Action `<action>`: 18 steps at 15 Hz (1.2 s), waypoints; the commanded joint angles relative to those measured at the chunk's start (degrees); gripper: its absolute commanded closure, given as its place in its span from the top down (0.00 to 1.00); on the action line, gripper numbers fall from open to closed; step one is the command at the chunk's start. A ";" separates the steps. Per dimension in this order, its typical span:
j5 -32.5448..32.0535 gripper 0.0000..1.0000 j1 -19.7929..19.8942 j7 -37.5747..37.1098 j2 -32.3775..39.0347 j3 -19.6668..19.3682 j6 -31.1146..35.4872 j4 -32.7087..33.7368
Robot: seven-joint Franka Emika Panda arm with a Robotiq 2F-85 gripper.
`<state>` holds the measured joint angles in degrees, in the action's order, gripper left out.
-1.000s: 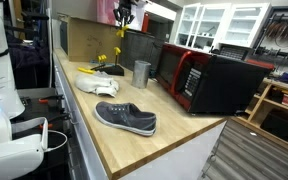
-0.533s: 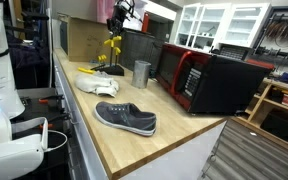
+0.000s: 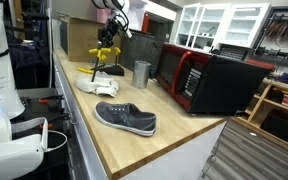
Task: Put one yellow object on the towel
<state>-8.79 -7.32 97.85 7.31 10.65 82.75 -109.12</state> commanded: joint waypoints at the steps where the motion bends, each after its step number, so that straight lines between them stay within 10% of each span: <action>1: -3.37 0.06 0.45 8.99 -1.68 -0.40 -5.06 -3.33; 13: -35.32 0.06 -1.98 12.10 4.97 0.87 -7.04 -3.90; 18: -35.05 0.06 -2.27 8.68 5.02 2.14 1.00 -4.53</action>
<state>-44.28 -9.45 107.45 13.77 12.16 80.31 -113.22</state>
